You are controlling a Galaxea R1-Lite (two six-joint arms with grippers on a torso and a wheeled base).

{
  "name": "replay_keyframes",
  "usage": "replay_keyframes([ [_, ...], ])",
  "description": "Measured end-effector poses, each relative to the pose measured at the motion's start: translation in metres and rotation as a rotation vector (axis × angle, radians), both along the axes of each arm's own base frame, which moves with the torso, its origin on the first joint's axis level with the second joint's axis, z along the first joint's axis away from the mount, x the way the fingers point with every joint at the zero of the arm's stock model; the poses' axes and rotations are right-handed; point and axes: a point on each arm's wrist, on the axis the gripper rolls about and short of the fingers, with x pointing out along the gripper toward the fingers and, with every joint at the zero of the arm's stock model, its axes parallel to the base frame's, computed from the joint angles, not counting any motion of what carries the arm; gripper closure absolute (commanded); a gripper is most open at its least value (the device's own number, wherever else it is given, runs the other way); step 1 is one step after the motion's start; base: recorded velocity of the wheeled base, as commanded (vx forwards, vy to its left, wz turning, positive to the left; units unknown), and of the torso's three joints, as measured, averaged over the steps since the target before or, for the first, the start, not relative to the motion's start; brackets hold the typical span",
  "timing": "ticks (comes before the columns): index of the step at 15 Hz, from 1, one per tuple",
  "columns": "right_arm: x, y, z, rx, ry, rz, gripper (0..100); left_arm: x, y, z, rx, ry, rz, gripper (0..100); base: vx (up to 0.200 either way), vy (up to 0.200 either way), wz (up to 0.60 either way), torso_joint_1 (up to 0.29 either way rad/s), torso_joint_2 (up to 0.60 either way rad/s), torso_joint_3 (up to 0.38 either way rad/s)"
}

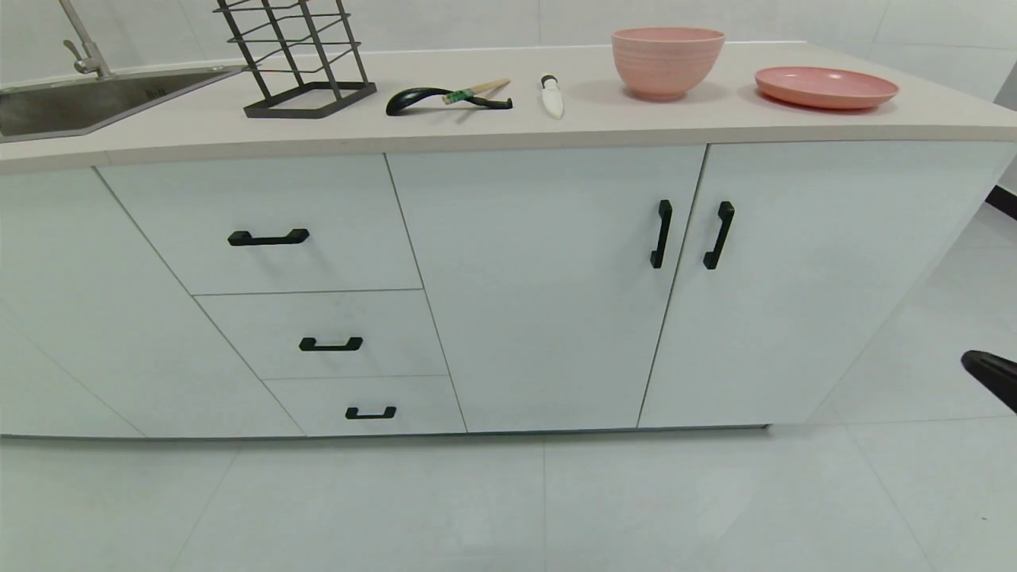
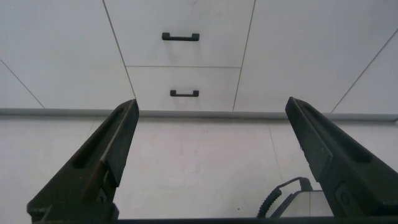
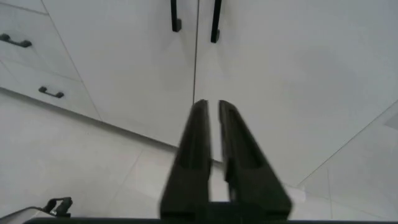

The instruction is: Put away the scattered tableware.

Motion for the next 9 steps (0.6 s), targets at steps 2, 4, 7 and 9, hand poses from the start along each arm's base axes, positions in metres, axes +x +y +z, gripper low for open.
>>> replay_keyframes([
  [2, 0.014, 0.000, -0.002, -0.009, 0.004, 0.012, 0, 0.000, 0.000, 0.000, -0.001, 0.000, 0.000, 0, 0.000, 0.000, 0.00, 0.000, 0.00, 0.000],
  [4, 0.032, 0.001, 0.003, -0.013, -0.015, 0.055, 0, 0.000, 0.000, 0.000, -0.001, 0.000, 0.000, 0, 0.000, 0.000, 0.00, 0.000, 0.00, 0.000],
  [7, 0.056, 0.002, 0.007, -0.017, -0.019, 0.092, 0, 0.000, 0.000, 0.000, -0.002, 0.000, 0.000, 0, 0.000, 0.000, 0.00, 0.000, 0.00, 0.000],
  [9, 0.071, 0.003, 0.007, -0.020, -0.016, 0.121, 0, 0.000, 0.000, 0.000, -0.002, 0.000, 0.000, 0, 0.000, 0.000, 0.00, 0.000, 0.00, 0.000],
])
